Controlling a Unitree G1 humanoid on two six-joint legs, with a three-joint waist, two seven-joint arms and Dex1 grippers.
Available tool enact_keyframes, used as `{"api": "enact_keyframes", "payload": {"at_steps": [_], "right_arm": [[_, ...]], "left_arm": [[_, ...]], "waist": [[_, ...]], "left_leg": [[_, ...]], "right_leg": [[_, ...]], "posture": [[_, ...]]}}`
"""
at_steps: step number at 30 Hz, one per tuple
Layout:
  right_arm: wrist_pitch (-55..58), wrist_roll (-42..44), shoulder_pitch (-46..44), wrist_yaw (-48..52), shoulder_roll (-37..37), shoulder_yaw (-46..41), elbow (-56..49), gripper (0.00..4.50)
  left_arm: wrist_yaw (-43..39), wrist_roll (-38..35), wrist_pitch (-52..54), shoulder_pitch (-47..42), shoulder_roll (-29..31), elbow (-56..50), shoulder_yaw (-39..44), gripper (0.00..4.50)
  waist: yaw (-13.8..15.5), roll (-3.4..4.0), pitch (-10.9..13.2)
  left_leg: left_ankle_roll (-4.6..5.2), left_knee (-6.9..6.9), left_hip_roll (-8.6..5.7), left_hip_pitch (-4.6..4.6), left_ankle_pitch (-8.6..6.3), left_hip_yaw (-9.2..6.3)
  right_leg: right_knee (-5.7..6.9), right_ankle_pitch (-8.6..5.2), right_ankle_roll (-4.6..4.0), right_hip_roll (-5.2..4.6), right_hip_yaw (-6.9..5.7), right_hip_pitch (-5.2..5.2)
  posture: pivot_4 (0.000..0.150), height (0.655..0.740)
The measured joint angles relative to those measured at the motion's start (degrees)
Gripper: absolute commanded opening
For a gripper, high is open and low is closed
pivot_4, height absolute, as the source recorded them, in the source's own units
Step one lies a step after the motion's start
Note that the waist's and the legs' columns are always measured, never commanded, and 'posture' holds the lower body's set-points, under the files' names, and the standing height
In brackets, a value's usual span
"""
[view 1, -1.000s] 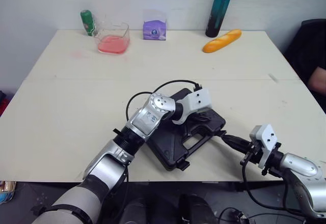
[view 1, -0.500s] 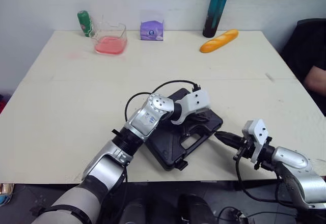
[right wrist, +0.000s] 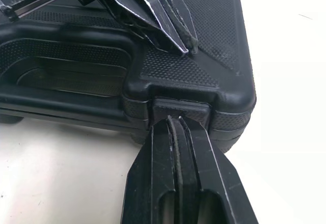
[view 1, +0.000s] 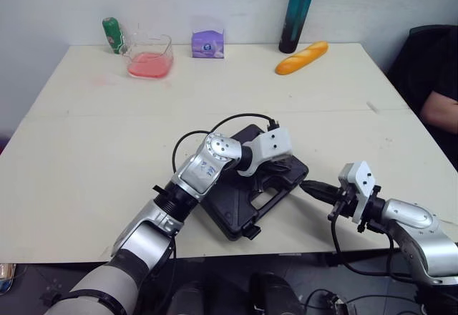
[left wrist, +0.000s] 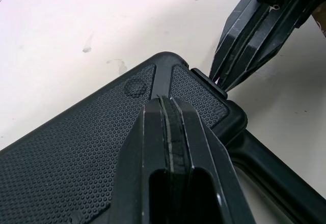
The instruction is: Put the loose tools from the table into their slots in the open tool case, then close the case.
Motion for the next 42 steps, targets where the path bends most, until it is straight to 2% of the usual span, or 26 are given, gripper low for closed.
{"api": "enact_keyframes", "payload": {"at_steps": [6,10,13,21,24,32,42], "right_arm": [[0.2,0.1,-0.4,0.8,-0.7,0.0,0.1,0.0],[1.4,0.8,1.4,2.0,-3.2,-0.5,-2.4,0.0],[2.2,1.9,3.2,3.6,-4.3,-0.5,-3.9,0.0],[0.8,2.3,8.6,9.0,-4.7,4.2,-8.7,0.0],[-0.1,1.8,9.2,9.8,-4.7,6.4,-9.4,0.0],[-0.8,1.4,9.5,12.4,-5.1,11.3,-10.4,0.0],[-0.7,0.5,4.4,13.4,-4.2,15.2,-10.3,0.0]], "left_arm": [[-0.2,-1.7,-2.1,3.0,-0.2,-2.6,2.6,0.02],[-3.0,-5.3,-4.2,5.4,1.3,-8.2,4.9,0.02],[-4.6,-10.1,-4.8,6.2,2.3,-13.8,9.8,0.02],[-12.3,-16.3,-8.1,17.0,14.8,-24.5,15.1,0.02],[-13.4,-16.4,-8.3,20.6,18.7,-27.5,15.4,0.02],[-13.6,-14.5,-11.0,27.4,22.9,-33.4,12.7,0.02],[-10.9,-11.3,-9.7,29.1,26.1,-36.2,8.2,0.02]], "waist": [[0.0,0.09,0.1],[0.5,0.48,0.6],[0.9,0.61,0.7],[1.1,0.64,0.8],[1.5,0.66,0.8],[1.6,0.65,0.9],[1.6,0.66,0.8]], "left_leg": [[-0.04,-0.02,0.02,-0.08,0.02,0.01],[-0.12,-0.02,-0.03,-0.28,0.06,0.0],[-0.11,-0.01,-0.05,-0.33,0.06,0.0],[-0.08,0.02,-0.07,-0.27,0.04,0.02],[-0.06,0.02,-0.08,-0.29,0.03,-0.01],[-0.07,-0.01,-0.06,-0.32,-0.01,-0.06],[-0.02,-0.04,-0.04,-0.2,-0.07,-0.09]], "right_leg": [[0.01,-0.01,-0.01,-0.02,0.02,-0.12],[0.0,0.0,-0.01,-0.05,-0.01,-0.3],[-0.03,0.0,0.0,-0.04,-0.05,-0.32],[-0.02,0.01,0.02,-0.01,-0.03,-0.28],[-0.06,0.01,0.01,-0.03,-0.03,-0.27],[-0.1,-0.01,-0.01,-0.05,-0.05,-0.29],[-0.12,-0.02,-0.03,-0.06,-0.05,-0.14]], "posture": [[0.15,0.7349],[0.15,0.7349],[0.15,0.7349],[0.15,0.7349],[0.15,0.7349],[0.15,0.7349],[0.15,0.7349]]}}
